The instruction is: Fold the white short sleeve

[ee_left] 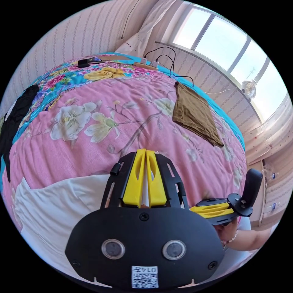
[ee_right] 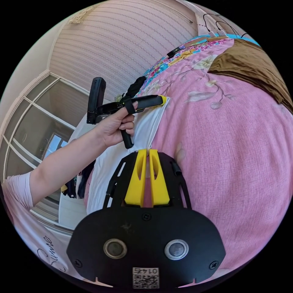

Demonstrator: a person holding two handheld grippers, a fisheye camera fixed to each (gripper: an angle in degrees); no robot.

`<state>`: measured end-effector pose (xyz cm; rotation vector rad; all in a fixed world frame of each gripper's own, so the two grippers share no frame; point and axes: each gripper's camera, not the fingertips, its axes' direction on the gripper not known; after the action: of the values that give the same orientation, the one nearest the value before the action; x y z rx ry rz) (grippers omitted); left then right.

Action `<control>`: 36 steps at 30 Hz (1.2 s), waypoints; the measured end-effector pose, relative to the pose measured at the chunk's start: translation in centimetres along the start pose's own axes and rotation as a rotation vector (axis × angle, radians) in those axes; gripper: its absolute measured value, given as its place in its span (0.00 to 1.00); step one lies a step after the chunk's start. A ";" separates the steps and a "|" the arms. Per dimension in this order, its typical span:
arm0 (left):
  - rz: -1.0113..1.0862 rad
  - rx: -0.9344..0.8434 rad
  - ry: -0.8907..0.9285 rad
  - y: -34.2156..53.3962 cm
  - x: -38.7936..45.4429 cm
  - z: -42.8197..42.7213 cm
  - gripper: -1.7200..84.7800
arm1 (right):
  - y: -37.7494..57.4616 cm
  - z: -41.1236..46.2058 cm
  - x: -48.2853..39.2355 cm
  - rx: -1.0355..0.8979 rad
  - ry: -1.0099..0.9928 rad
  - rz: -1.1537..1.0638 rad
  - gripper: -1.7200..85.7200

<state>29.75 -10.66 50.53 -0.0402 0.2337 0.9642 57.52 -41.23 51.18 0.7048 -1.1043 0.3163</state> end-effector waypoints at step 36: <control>-0.750 0.306 -0.125 42.1 -24.2 -26.6 0.02 | -0.8 54.3 -38.9 -0.640 0.426 -0.589 0.09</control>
<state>-22.64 -9.86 32.80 0.2019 0.2234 0.1771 2.89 -73.55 30.49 0.3333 -0.5007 -0.3723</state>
